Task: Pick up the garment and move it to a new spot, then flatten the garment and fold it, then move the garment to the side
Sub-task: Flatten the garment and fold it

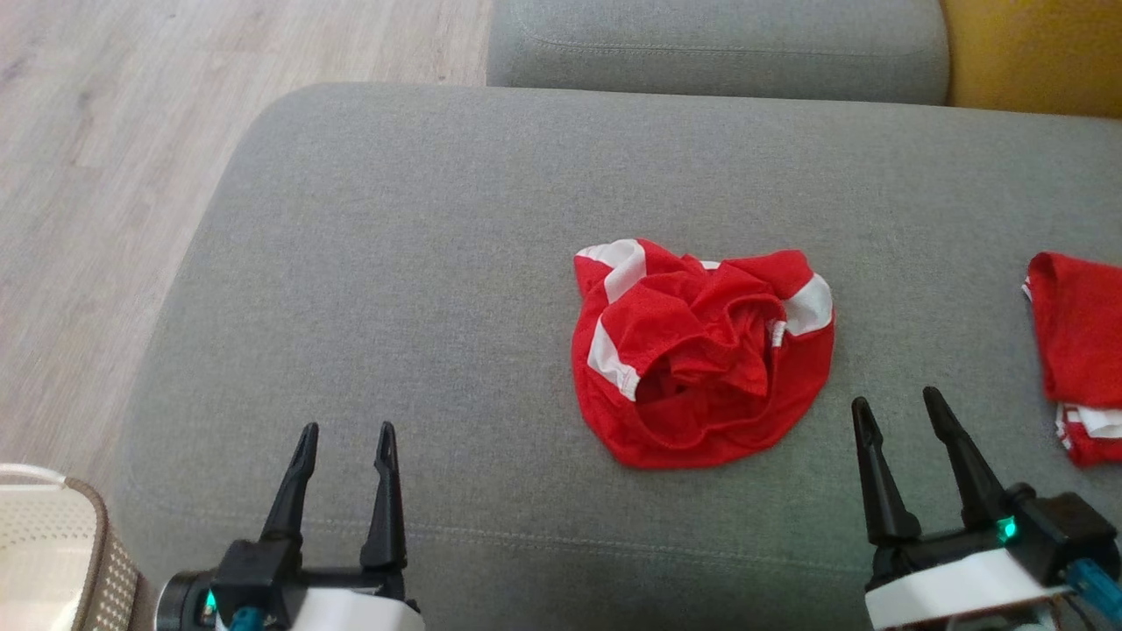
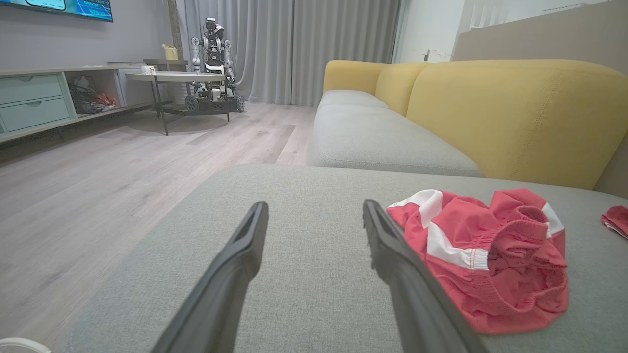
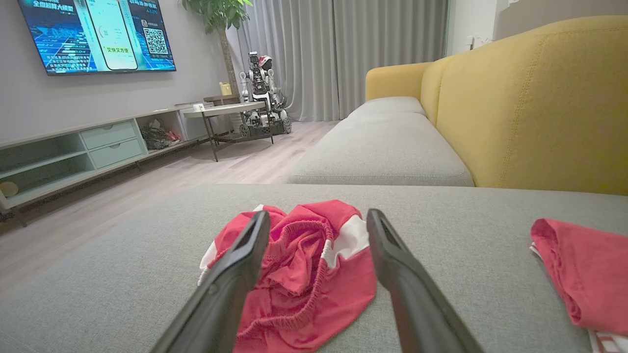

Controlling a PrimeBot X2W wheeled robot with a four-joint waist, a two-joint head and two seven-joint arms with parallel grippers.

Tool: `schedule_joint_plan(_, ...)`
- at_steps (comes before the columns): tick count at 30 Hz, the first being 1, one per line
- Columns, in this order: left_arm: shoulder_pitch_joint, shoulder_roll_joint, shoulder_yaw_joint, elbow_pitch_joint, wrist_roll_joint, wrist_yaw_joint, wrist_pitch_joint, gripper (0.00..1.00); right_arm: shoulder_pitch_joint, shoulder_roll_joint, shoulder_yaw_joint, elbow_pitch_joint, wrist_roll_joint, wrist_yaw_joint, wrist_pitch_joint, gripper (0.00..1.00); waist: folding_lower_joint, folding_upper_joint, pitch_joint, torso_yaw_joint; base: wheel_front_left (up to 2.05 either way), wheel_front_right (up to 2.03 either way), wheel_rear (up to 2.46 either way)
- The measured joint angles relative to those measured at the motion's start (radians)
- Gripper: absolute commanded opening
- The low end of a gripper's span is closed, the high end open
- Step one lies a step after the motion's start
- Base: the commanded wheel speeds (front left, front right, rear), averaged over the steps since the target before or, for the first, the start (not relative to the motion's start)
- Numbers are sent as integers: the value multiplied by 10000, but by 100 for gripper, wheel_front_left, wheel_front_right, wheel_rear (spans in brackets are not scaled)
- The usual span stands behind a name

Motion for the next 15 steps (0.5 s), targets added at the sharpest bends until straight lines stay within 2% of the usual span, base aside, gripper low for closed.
schedule_joint_plan(15,0,0,-6,2,174,-40,0,100,-8,0,-67,12,29,0,0,100,0,0,43,-61,0,0,0)
